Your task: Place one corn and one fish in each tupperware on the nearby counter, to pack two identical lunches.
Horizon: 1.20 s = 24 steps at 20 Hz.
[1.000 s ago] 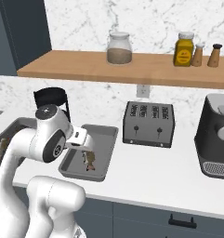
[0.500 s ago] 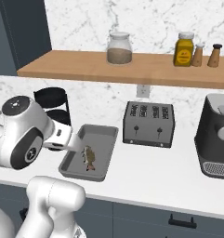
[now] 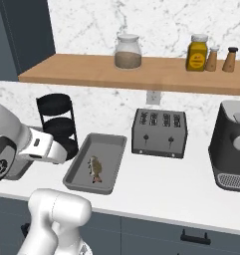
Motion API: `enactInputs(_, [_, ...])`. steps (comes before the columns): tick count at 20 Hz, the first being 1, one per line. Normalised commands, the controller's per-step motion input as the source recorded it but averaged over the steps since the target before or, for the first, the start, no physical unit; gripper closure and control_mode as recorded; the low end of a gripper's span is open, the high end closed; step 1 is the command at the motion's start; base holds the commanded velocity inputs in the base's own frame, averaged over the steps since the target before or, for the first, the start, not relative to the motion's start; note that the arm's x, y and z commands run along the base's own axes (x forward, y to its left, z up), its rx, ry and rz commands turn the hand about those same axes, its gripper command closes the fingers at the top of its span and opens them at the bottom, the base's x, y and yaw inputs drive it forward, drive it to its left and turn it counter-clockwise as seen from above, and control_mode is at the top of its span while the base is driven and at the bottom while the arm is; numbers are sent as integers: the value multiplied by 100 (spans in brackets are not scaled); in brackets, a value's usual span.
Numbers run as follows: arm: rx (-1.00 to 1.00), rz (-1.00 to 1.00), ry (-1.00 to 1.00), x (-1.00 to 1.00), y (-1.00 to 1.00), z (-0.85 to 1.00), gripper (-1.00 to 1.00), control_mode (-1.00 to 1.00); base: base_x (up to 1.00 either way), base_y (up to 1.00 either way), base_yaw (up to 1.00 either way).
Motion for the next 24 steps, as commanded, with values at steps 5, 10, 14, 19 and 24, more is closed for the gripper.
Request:
enactInputs(5, [-1,0,0,0,2,-10,-100,-100,0,0,0])
enactInputs(10, [0,0,0,-1,-4,-4,-100,-100,0,0,0])
enactInputs(14, [0,0,0,-21,-8,-12,-100,-100,0,0,0])
enactInputs(19, [0,0,0,0,0,0,-100,100,-62,-34,-2])
enactInputs(24, [0,0,0,0,0,0,-100,100,-70,-57,-7])
